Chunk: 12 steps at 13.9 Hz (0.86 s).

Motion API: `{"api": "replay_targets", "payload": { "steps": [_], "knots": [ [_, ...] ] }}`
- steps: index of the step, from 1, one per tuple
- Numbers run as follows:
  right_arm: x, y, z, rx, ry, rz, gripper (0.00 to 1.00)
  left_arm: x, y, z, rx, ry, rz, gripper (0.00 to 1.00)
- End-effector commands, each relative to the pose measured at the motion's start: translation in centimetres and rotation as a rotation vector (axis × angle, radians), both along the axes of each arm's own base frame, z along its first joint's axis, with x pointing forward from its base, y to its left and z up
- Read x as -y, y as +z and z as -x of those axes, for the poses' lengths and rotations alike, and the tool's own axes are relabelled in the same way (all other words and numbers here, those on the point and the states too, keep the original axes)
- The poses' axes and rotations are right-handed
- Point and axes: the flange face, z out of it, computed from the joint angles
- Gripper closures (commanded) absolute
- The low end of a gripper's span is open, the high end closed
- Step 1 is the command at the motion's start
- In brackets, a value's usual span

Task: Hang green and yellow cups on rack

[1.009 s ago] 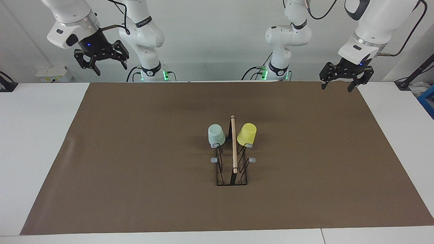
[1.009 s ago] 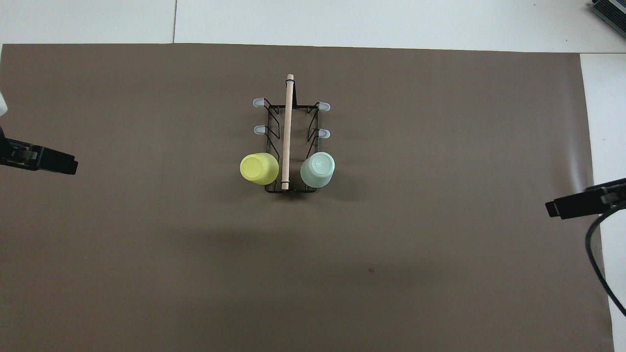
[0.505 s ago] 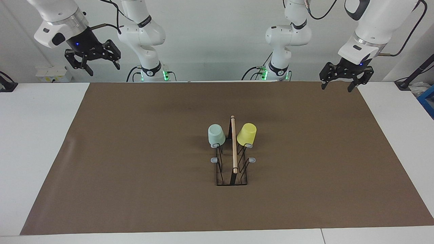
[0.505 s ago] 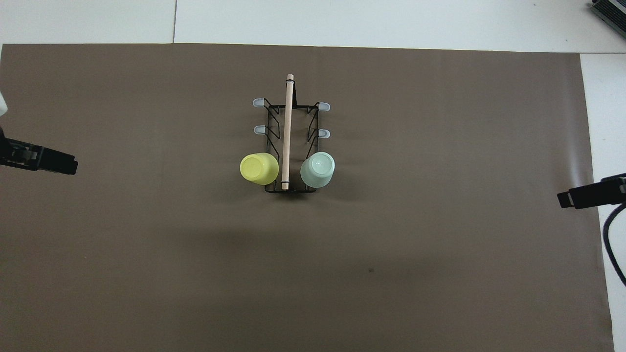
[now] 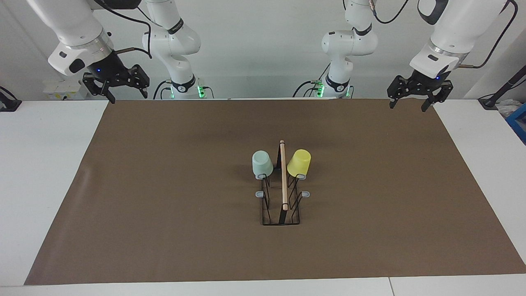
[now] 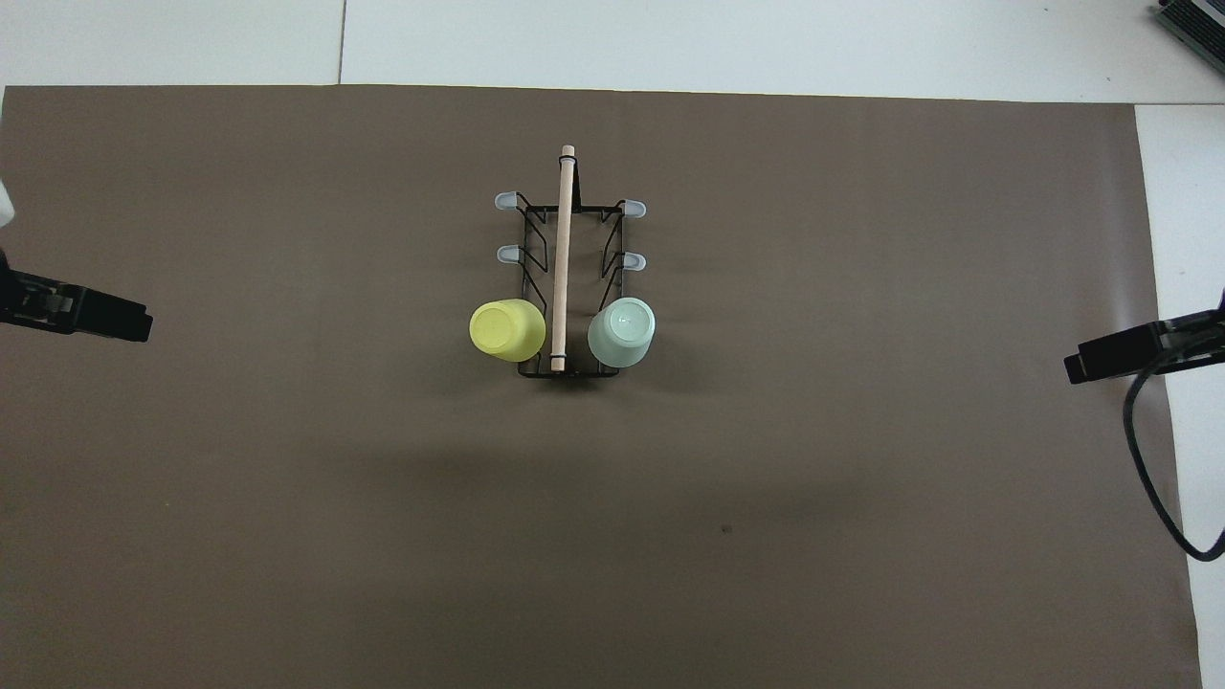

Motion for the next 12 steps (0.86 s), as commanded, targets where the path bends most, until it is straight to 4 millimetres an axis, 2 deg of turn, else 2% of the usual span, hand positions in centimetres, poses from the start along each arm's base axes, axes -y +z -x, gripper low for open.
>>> {"api": "replay_targets", "payload": {
  "steps": [1,4,5,12],
  "knots": [
    [-0.6,-0.1,0.1,0.020,-0.014,0.024,0.00,-0.3,0.1,0.9,-0.003,0.003,0.004,0.00],
    [0.6,-1.0,-0.8,0.078,-0.035,0.057,0.00,-0.3,0.1,0.9,-0.003,0.003,0.004,0.00],
    [0.5,-1.6,-0.9,0.073,-0.033,0.057,0.00,-0.3,0.1,0.9,-0.003,0.003,0.004,0.00],
    [0.8,-2.2,-2.1,0.086,-0.036,0.068,0.00,-0.3,0.1,0.9,-0.003,0.003,0.004,0.00]
  ]
}}
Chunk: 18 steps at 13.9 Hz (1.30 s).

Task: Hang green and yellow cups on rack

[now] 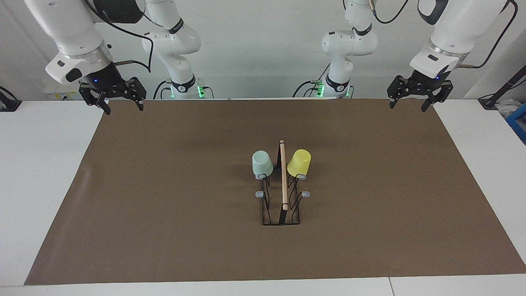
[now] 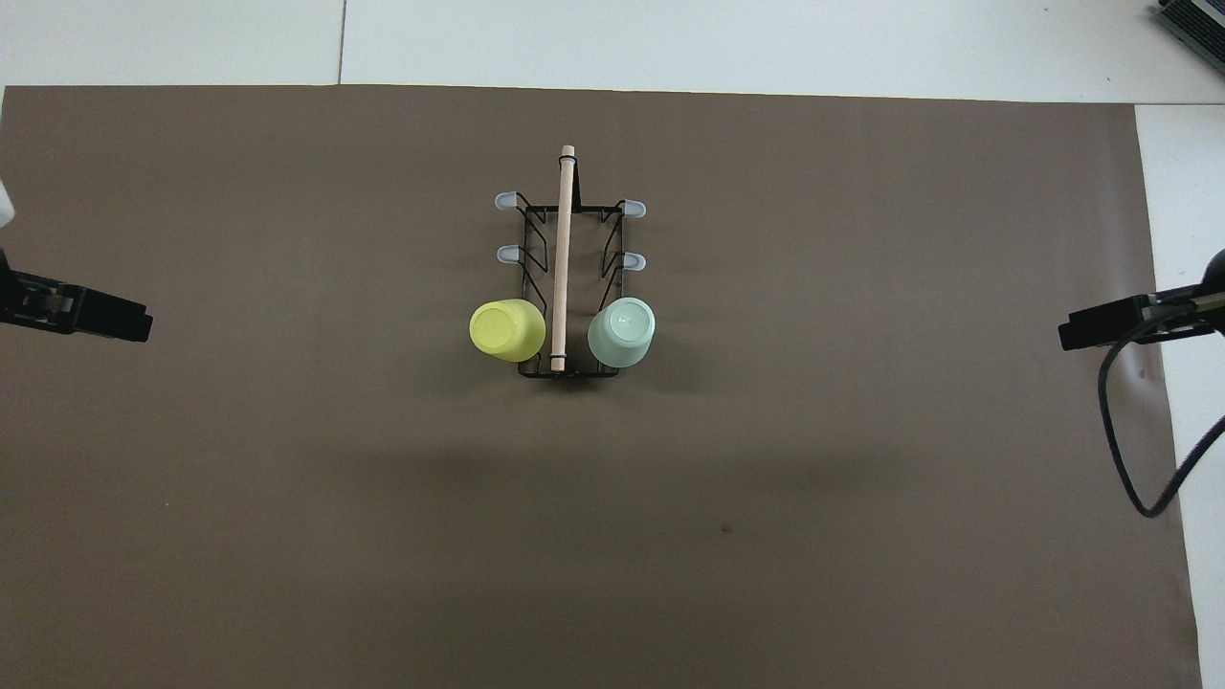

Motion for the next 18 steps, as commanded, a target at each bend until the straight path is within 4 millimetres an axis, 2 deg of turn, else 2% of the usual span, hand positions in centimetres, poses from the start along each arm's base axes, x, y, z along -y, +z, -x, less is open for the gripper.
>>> {"api": "replay_targets", "payload": {
  "steps": [1,4,8,11,12,18],
  "knots": [
    [0.1,-0.1,-0.5,0.009,-0.014,0.028,0.00,-0.3,0.1,0.9,-0.003,0.003,0.004,0.00],
    [0.1,0.4,-0.4,0.011,-0.015,0.030,0.00,-0.3,0.1,0.9,-0.003,0.003,0.004,0.00],
    [-0.2,-1.0,-1.4,-0.024,-0.011,0.035,0.00,-0.3,0.1,0.9,-0.003,0.003,0.004,0.00],
    [-1.0,-0.4,-1.5,-0.038,0.002,0.035,0.00,-0.3,0.1,0.9,-0.003,0.003,0.004,0.00],
    [-2.1,-0.6,-1.5,-0.042,0.021,0.036,0.00,-0.3,0.1,0.9,-0.003,0.003,0.004,0.00],
    [-2.7,0.0,-1.6,-0.023,0.030,0.037,0.00,-0.1,0.3,0.8,0.011,0.001,0.005,0.00]
  ]
}}
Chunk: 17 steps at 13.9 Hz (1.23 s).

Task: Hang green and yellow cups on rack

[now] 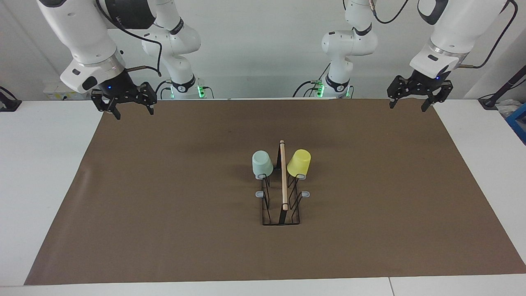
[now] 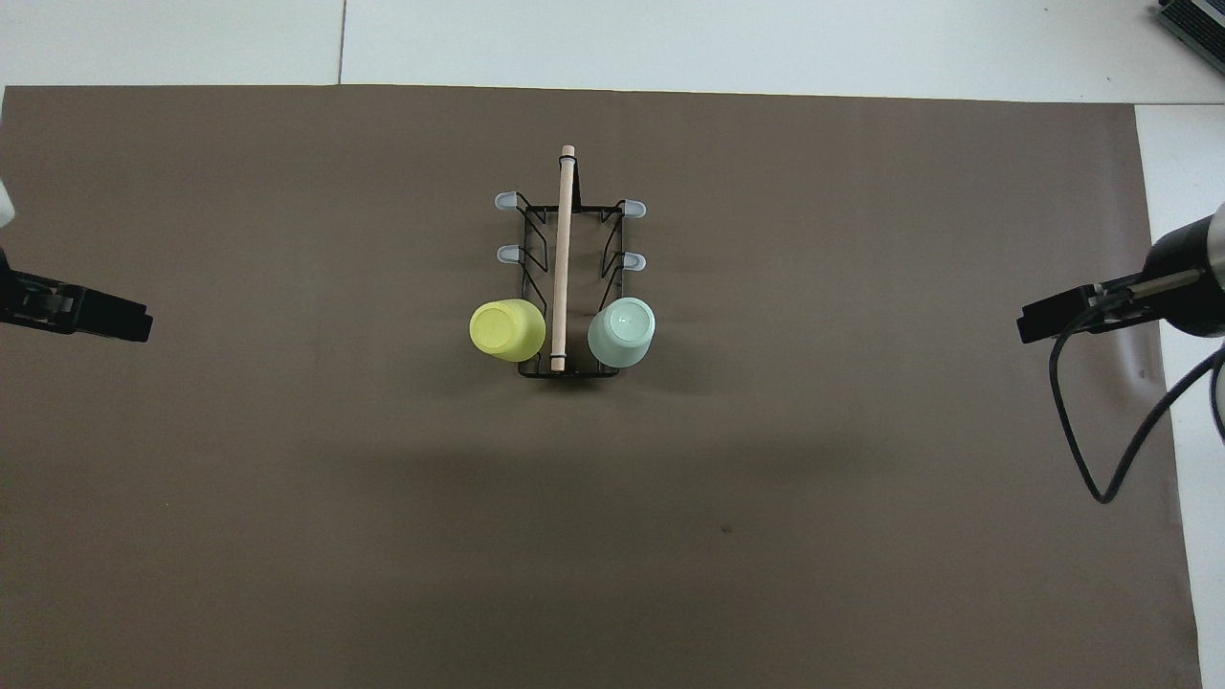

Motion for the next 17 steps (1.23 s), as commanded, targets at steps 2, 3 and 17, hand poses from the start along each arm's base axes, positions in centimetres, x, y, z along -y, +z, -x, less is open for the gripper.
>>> {"api": "replay_targets", "payload": {
  "steps": [2,3,17],
  "knots": [
    [0.4,0.5,-0.4,0.002,-0.019,0.031,0.00,-0.2,0.4,0.7,0.012,0.003,0.005,0.00],
    [0.5,0.5,-0.4,0.002,-0.020,0.031,0.00,-0.2,0.4,0.7,0.012,0.003,0.005,0.00],
    [-0.1,0.6,-0.4,0.005,-0.010,0.024,0.00,-0.2,0.3,0.6,0.017,-0.008,0.005,0.00]
  ]
}}
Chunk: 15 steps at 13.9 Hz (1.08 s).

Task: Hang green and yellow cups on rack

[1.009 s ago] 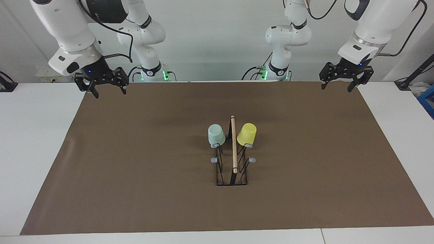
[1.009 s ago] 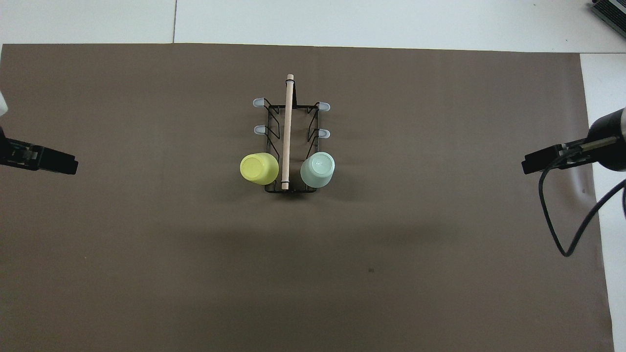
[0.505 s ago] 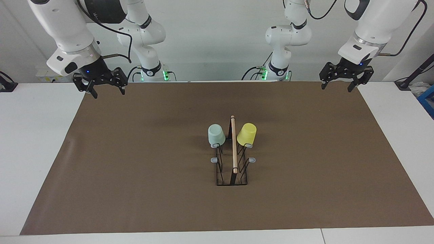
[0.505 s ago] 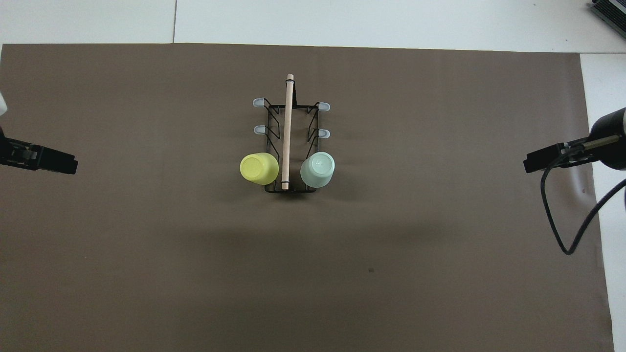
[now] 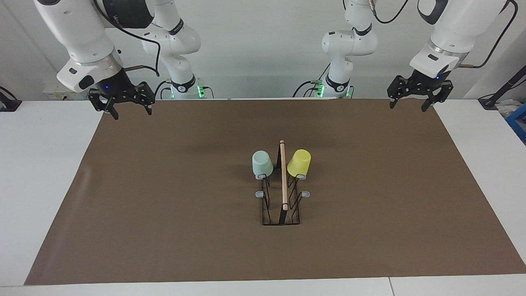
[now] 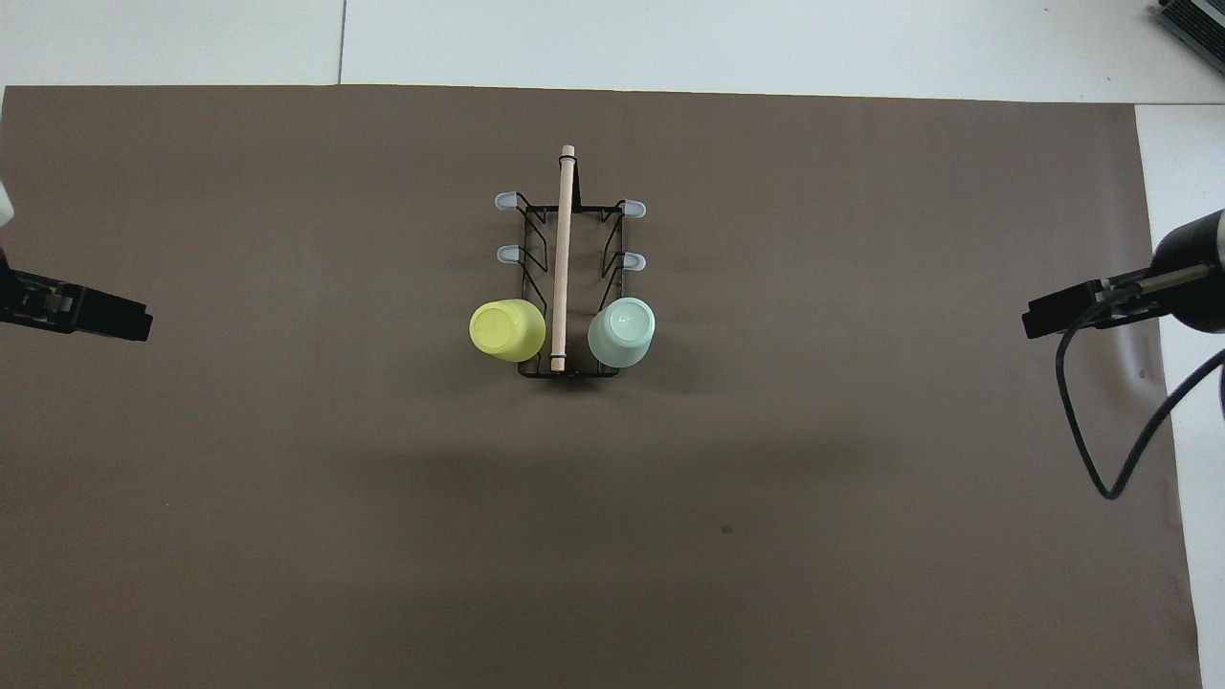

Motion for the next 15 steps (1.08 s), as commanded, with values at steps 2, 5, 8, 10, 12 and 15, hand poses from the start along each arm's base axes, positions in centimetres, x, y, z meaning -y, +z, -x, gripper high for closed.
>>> {"api": "replay_targets", "payload": {
  "steps": [2,5,8,10,12,15],
  "knots": [
    [-0.30,0.31,-0.25,-0.002,-0.008,0.024,0.00,-0.21,0.34,0.65,0.014,-0.008,0.005,0.00],
    [-0.29,0.36,-0.24,-0.002,-0.026,0.024,0.00,-0.21,0.35,0.65,0.014,-0.008,0.005,0.00],
    [-0.22,0.64,-0.22,-0.002,-0.028,0.022,0.00,-0.21,0.27,0.65,0.013,-0.008,0.005,0.00],
    [-0.22,0.56,-0.26,-0.004,-0.028,0.022,0.00,-0.21,0.33,0.66,0.013,-0.008,0.005,0.00],
    [-0.52,0.66,-0.23,0.000,-0.022,0.025,0.00,-0.22,0.39,0.68,0.013,-0.008,0.005,0.00],
    [-0.44,0.65,-0.21,-0.002,-0.023,0.025,0.00,-0.22,0.39,0.68,0.013,-0.008,0.005,0.00]
  ]
}}
